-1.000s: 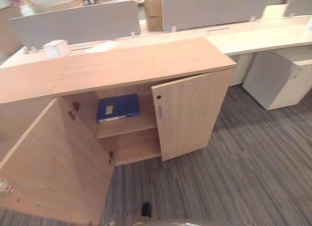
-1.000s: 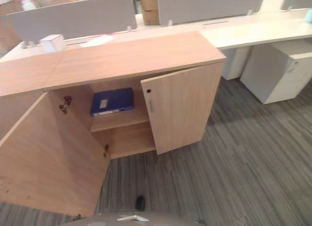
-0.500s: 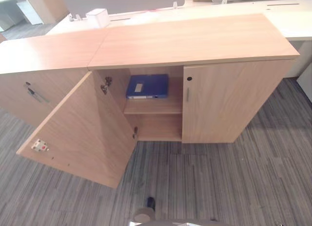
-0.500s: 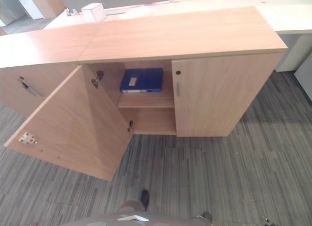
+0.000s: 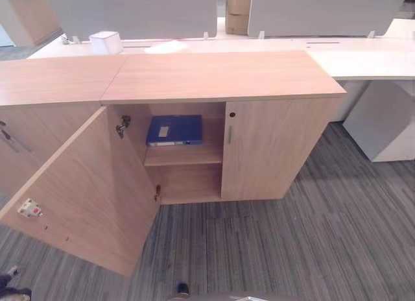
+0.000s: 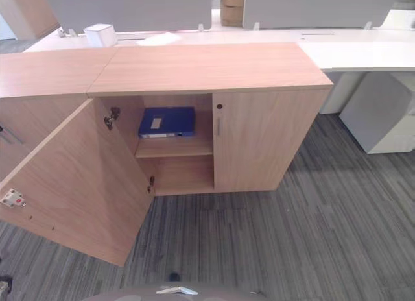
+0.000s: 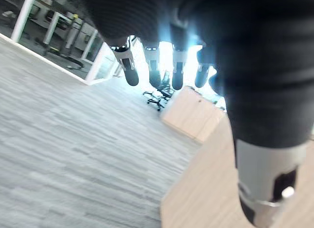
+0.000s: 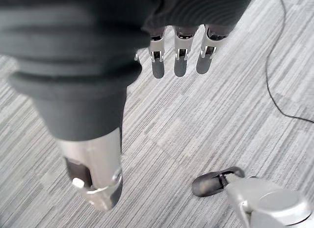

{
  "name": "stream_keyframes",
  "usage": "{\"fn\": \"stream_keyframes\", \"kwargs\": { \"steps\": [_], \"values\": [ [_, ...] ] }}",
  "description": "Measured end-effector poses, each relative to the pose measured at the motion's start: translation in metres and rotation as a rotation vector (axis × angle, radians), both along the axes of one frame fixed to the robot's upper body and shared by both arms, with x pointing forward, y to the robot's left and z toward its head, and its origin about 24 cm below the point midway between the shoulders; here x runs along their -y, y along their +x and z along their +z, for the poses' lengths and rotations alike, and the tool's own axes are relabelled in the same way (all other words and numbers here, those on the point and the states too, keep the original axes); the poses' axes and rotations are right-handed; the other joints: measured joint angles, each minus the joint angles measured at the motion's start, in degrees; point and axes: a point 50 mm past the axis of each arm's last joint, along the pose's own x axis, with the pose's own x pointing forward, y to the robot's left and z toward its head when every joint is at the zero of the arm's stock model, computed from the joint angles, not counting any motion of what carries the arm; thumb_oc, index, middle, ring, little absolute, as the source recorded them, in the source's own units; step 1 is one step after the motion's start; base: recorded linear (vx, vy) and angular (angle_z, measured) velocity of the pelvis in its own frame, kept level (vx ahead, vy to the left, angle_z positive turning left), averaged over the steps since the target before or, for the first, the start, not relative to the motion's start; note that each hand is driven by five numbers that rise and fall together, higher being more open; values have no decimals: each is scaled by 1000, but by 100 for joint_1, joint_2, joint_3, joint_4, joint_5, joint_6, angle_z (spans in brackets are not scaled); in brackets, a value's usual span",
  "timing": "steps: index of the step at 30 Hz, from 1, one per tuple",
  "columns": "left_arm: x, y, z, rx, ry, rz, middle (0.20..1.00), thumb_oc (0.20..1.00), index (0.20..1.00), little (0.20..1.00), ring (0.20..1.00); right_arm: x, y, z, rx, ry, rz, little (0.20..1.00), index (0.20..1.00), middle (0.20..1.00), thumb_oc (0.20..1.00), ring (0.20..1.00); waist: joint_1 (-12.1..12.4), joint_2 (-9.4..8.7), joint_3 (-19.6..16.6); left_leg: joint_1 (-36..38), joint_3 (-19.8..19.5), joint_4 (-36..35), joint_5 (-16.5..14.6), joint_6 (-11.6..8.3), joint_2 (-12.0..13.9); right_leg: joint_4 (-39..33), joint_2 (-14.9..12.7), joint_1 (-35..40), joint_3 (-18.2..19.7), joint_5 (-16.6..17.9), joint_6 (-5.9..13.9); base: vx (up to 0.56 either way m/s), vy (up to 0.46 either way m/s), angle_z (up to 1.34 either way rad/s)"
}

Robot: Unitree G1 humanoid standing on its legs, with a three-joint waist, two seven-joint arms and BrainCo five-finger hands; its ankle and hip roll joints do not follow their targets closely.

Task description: Put the empty folder in the office cabinet

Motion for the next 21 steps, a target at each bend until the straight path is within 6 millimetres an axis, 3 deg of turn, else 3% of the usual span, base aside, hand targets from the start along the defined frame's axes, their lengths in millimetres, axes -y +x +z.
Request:
{"fn": "stream_keyframes", "kwargs": {
  "steps": [5,6,7,8,9,10,12,15,16,18,21],
  "values": [
    [-3,21,20,39,104,-64,1000,1000,1000,1000,1000,-2,-13,0,-27,6,-1,1000,1000,1000,1000,1000,-58,-77,-39,-32,140,-1,28,0,1,-23,-2,-141,164,89,42,2,37,-18],
    [0,26,21,54,102,-75,1000,1000,1000,1000,1000,-4,-18,-1,-39,11,-2,1000,1000,1000,1000,1000,-98,-200,-37,-13,158,25,33,1,2,-16,4,-158,184,97,51,11,14,-4],
    [5,33,22,103,110,-70,1000,1000,1000,1000,1000,-8,-18,-2,-36,19,13,1000,1000,1000,1000,1000,28,-94,-39,-32,188,12,43,1,3,-12,3,-164,214,106,41,18,7,-6],
    [9,32,17,92,90,-85,1000,1000,1000,1000,1000,-10,-20,-3,-45,28,16,1000,1000,1000,1000,1000,-5,-182,-43,-15,192,1,46,4,10,-14,9,-181,246,113,37,3,11,-13],
    [17,38,16,149,63,-85,1000,1000,1000,1000,1000,-11,-20,-3,-43,30,22,1000,1000,1000,1000,1000,-6,-286,-40,-12,237,0,46,5,14,-18,6,-196,275,116,41,2,-3,-7],
    [42,59,18,301,-5,-130,1000,1000,1000,1000,1000,-13,-19,-4,-40,36,22,1000,1000,1000,1000,1000,10,-236,-27,-29,251,-1,66,19,-2,-16,-7,-198,280,120,41,-17,-3,-6],
    [63,67,16,471,-104,-74,1000,1000,1000,1000,1000,-18,-19,-6,-35,47,25,1000,1000,1000,1000,1000,42,-289,-30,-31,249,-2,71,12,-6,-29,-7,-194,285,126,50,-2,-6,2],
    [99,74,2,533,-248,-116,1000,1000,1000,1000,1000,-22,-19,-7,-35,64,25,1000,1000,1000,1000,1000,139,-429,-20,-62,229,1,73,13,4,-16,-9,-216,282,127,49,-4,-9,3],
    [99,74,2,533,-248,-116,1000,1000,1000,1000,1000,-22,-19,-7,-35,64,25,1000,1000,1000,1000,1000,139,-429,-20,-62,229,1,73,13,4,-16,-9,-216,282,127,49,-6,-9,8],
    [134,80,1,601,-364,-193,1000,1000,1000,1000,1000,-28,-15,-10,-26,79,30,1000,1000,1000,1000,1000,166,-486,-16,-129,169,1,128,56,-6,-19,-5,-221,279,127,50,10,-13,17],
    [166,85,-10,577,-533,-325,1000,1000,1000,1000,1000,-30,-4,-11,-13,82,53,1000,1000,1000,1000,1000,197,-477,-11,-144,170,23,150,69,-7,-17,-7,-224,285,127,50,11,-7,7]
  ]
}}
